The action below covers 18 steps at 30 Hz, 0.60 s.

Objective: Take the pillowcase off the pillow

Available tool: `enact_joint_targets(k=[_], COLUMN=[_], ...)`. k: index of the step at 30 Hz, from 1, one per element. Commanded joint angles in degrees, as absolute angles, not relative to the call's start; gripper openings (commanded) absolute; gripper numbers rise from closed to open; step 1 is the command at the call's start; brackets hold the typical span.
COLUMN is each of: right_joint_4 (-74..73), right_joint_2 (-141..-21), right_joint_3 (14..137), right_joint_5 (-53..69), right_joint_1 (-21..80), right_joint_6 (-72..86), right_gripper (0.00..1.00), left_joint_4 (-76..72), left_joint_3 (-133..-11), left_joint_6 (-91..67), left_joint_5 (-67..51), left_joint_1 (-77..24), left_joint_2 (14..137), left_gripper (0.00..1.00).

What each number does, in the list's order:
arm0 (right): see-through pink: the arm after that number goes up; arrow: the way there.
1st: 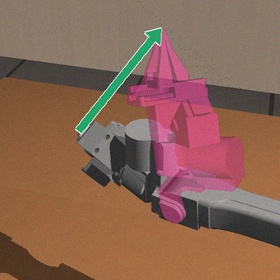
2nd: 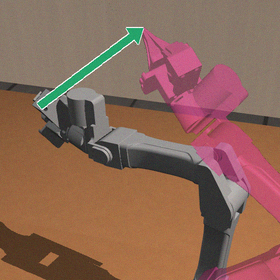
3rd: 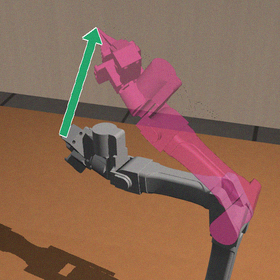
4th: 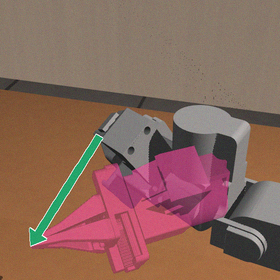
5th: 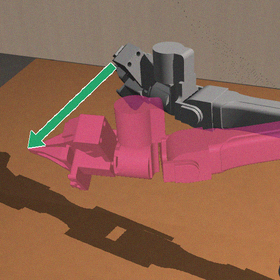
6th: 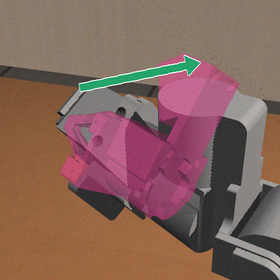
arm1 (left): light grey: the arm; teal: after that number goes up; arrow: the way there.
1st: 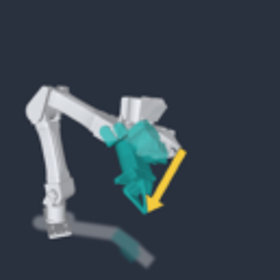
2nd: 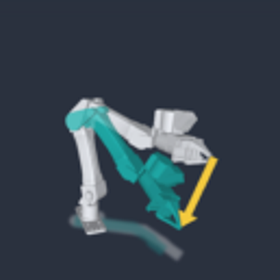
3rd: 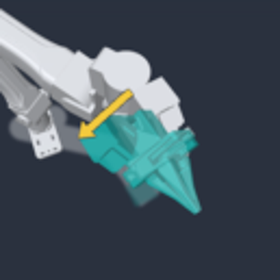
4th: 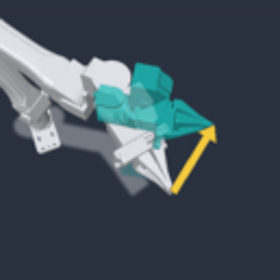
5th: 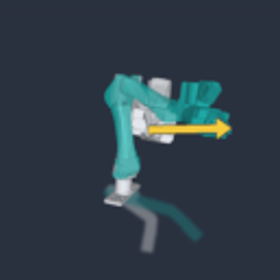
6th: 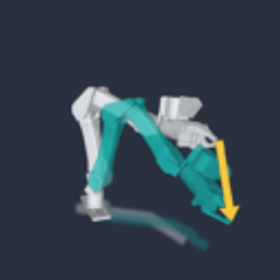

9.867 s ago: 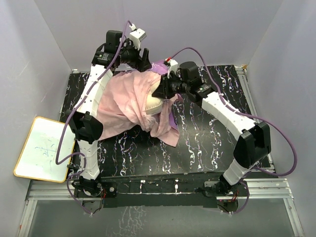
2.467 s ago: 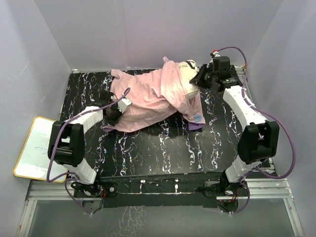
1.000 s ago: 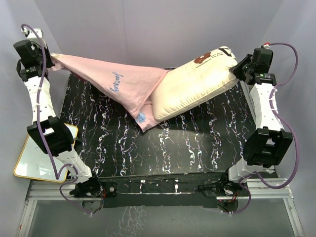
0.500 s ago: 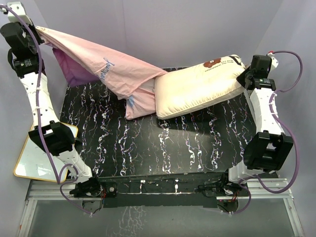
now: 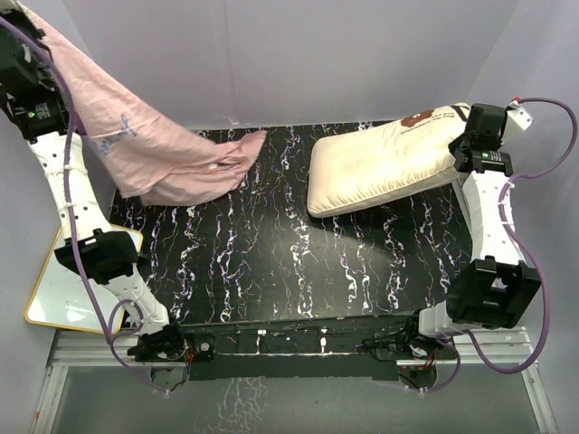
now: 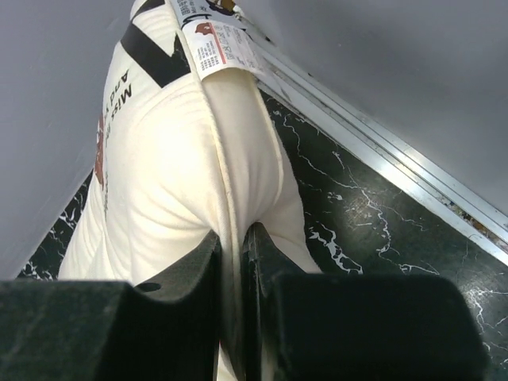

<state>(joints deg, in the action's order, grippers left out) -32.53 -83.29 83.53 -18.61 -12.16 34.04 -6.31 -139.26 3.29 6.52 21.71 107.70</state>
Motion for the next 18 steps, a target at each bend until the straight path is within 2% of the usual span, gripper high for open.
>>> enact_joint_targets(k=[1, 8, 15, 18], right_joint_4=[-23.28, -19.72, -18.63, -18.66], right_joint_2=[-80.55, -82.79, -83.76, -84.38], right_joint_3=[82.47, 73.48, 70.22, 69.97], right_joint_5=[-21.92, -22.96, -23.57, -22.14], right_joint_1=[-11.49, 0.26, 0.71, 0.18], right_joint_6=[37.73, 37.47, 35.68, 36.09], right_gripper=[0.08, 0.08, 0.08, 0.08], left_joint_4=[-7.60, 0.97, 3.40, 0.54], left_joint_3=[-135.72, -129.75, -142.98, -143.89], left_joint_6=[7.59, 16.07, 23.54, 26.08], left_joint_5=[2.40, -4.24, -3.63, -2.47], left_joint_1=[11.86, -8.38, -20.25, -23.55], left_joint_2=[103.50, 105.03, 113.15, 112.43], left_gripper=[0.00, 0.00, 0.00, 0.00])
